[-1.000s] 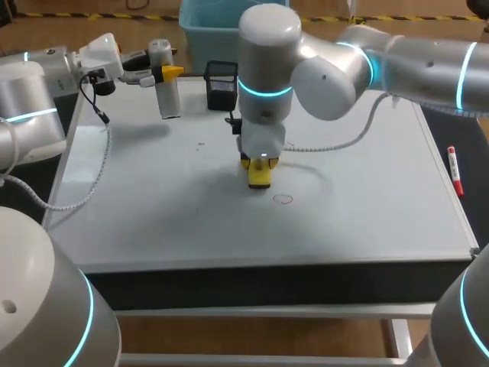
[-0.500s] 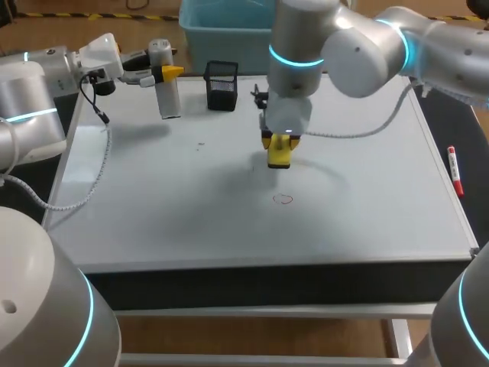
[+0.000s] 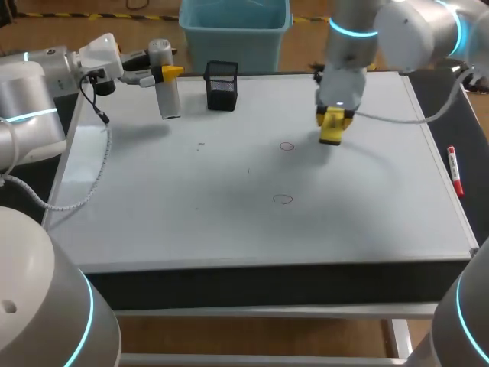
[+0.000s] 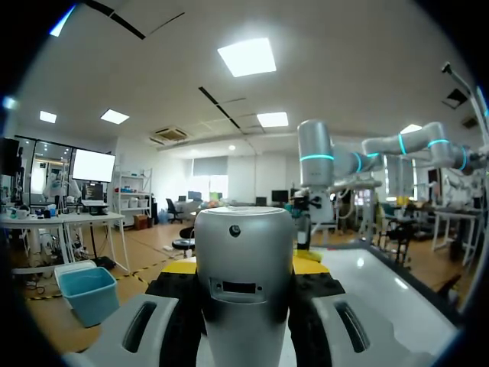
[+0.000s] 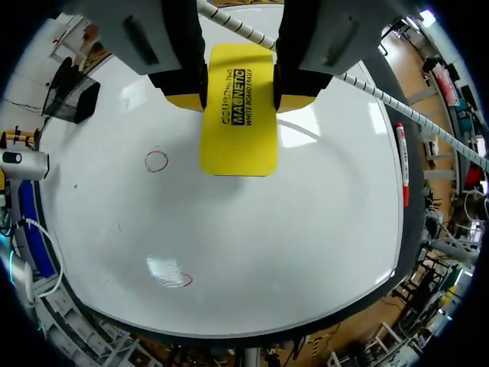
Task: Pick up the inspection probe, press it on each red-marked spot on the whiteboard one by one, put down the probe, pick up the eraser, and wipe off all the red marks.
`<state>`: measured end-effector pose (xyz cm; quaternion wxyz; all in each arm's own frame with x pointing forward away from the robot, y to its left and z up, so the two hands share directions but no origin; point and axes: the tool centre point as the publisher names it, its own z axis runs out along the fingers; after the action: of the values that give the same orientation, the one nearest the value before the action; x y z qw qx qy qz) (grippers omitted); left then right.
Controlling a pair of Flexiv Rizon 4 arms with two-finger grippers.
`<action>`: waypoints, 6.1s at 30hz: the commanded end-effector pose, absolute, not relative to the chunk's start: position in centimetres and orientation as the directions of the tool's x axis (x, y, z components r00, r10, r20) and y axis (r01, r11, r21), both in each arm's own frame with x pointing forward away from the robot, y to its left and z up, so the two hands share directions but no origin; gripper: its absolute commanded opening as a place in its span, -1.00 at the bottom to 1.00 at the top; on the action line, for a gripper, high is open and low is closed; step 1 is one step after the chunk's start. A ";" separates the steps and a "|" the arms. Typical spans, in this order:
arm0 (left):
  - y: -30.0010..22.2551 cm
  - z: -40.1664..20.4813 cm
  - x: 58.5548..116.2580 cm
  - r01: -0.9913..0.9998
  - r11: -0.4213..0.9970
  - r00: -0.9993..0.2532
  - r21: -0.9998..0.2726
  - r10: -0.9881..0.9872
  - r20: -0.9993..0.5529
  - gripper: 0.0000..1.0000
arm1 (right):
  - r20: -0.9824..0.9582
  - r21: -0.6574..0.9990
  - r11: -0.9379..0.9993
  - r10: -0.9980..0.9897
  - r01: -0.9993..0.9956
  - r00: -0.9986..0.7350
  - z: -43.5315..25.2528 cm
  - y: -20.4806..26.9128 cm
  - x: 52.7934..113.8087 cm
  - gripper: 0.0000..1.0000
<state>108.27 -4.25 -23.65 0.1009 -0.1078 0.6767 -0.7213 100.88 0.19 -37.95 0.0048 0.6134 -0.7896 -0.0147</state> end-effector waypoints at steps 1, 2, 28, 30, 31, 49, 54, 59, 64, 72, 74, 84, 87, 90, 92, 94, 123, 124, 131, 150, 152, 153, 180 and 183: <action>-4.2 -23.6 108.4 -0.001 -0.063 -0.957 -0.998 -0.288 0.020 -1.00 | -0.019 0.047 0.270 -0.962 -0.962 -0.271 -37.7 -3.3 102.7 -1.00; -4.2 -23.6 108.4 -0.001 -0.063 -0.957 -0.998 -0.288 0.020 -1.00 | -0.016 0.045 0.280 -0.960 -0.959 -0.281 -37.7 -4.1 103.2 -1.00; -4.2 -23.6 108.4 -0.001 -0.063 -0.957 -0.998 -0.288 0.020 -1.00 | 0.000 0.040 0.405 -0.914 -0.914 -0.405 -37.9 -12.8 107.3 -1.00; -4.2 -23.6 108.4 -0.001 -0.063 -0.957 -0.998 -0.288 0.020 -1.00 | 0.000 0.040 0.405 -0.914 -0.914 -0.405 -37.9 -12.8 107.3 -1.00; -4.2 -23.6 108.4 -0.001 -0.063 -0.957 -0.998 -0.288 0.020 -1.00 | 0.000 0.040 0.405 -0.914 -0.914 -0.405 -37.9 -12.8 107.3 -1.00; -5.1 -23.1 107.7 0.020 -0.065 -0.964 -0.998 -0.266 -0.002 -1.00 | 0.000 0.040 0.405 -0.914 -0.914 -0.405 -37.9 -12.8 107.3 -1.00; -6.4 -22.1 106.8 0.048 -0.105 -0.973 -0.993 -0.232 -0.023 -1.00 | 0.000 0.040 0.405 -0.914 -0.914 -0.405 -37.9 -12.8 107.3 -1.00; -8.4 -21.0 105.6 0.057 -0.109 -0.981 -0.992 -0.188 -0.036 -1.00 | 0.000 0.040 0.405 -0.914 -0.914 -0.405 -37.9 -12.8 107.3 -1.00; -10.6 -20.4 104.5 0.061 -0.098 -0.987 -0.993 -0.157 -0.045 -1.00 | 0.000 0.040 0.405 -0.914 -0.914 -0.405 -37.9 -12.8 107.3 -1.00; -13.9 -20.7 103.3 0.036 -0.063 -0.995 -0.997 -0.093 -0.030 -1.00 | 0.000 0.040 0.405 -0.914 -0.914 -0.405 -37.9 -12.8 107.3 -1.00; -14.6 -20.7 103.0 0.036 -0.065 -0.996 -0.997 -0.082 -0.031 -1.00 | 0.000 0.040 0.405 -0.914 -0.914 -0.405 -37.9 -12.8 107.3 -1.00; -18.7 -21.0 100.2 0.035 -0.082 -0.999 -0.996 0.019 -0.036 -1.00 | 0.000 0.040 0.405 -0.914 -0.914 -0.405 -37.9 -12.8 107.3 -1.00; -19.7 -21.0 99.9 0.037 -0.087 -0.998 -0.996 0.044 -0.041 -1.00 | 0.000 0.040 0.405 -0.914 -0.914 -0.405 -37.9 -12.8 107.3 -1.00; -21.0 -21.0 99.5 0.032 -0.093 -0.996 -0.995 0.076 -0.039 -1.00 | 0.000 0.040 0.405 -0.914 -0.914 -0.405 -37.9 -12.8 107.3 -1.00; -21.9 -21.1 99.5 0.030 -0.085 -0.995 -0.996 0.092 -0.038 -1.00 | 0.000 0.040 0.405 -0.914 -0.914 -0.405 -37.9 -12.8 107.3 -1.00; -22.7 -21.3 99.5 0.024 -0.092 -0.994 -0.996 0.106 -0.033 -1.00 | 0.000 0.040 0.405 -0.914 -0.914 -0.405 -37.9 -12.8 107.3 -1.00; -30.2 -24.7 99.8 -0.032 -0.106 -0.970 -0.994 0.244 0.005 -1.00 | 0.000 0.040 0.405 -0.914 -0.914 -0.405 -37.9 -12.8 107.3 -1.00; -30.4 -24.8 99.8 -0.034 -0.108 -0.970 -0.994 0.244 0.007 -1.00 | 0.000 0.040 0.405 -0.914 -0.914 -0.405 -37.9 -12.8 107.3 -1.00; -31.3 -25.9 100.0 -0.032 -0.116 -0.970 -0.993 0.244 0.003 -1.00 | 0.000 0.040 0.405 -0.914 -0.914 -0.405 -37.9 -12.8 107.3 -1.00; -32.2 -27.5 100.2 -0.045 -0.106 -0.972 -0.993 0.236 0.019 -1.00 | 0.000 0.040 0.405 -0.914 -0.914 -0.405 -37.9 -12.8 107.3 -1.00; -32.3 -27.6 100.1 -0.048 -0.102 -0.971 -0.994 0.237 0.022 -1.00 | 0.000 0.040 0.405 -0.914 -0.914 -0.405 -37.9 -12.8 107.3 -1.00; -32.3 -27.6 100.1 -0.048 -0.101 -0.971 -0.994 0.238 0.023 -1.00 | 0.000 0.040 0.405 -0.914 -0.914 -0.405 -37.9 -12.8 107.3 -1.00; -32.4 -27.7 99.9 -0.046 -0.090 -0.970 -0.995 0.241 0.023 -1.00 | 0.000 0.040 0.405 -0.914 -0.914 -0.405 -37.9 -12.8 107.3 -1.00; -32.3 -27.6 99.9 -0.046 -0.090 -0.970 -0.995 0.241 0.023 -1.00 | 0.000 0.040 0.405 -0.914 -0.914 -0.405 -37.9 -12.8 107.3 -1.00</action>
<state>99.76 -32.41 -27.70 -0.0966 0.0718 0.6673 -0.7350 107.18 -12.72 -38.01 0.0093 0.5444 -0.8386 -0.0180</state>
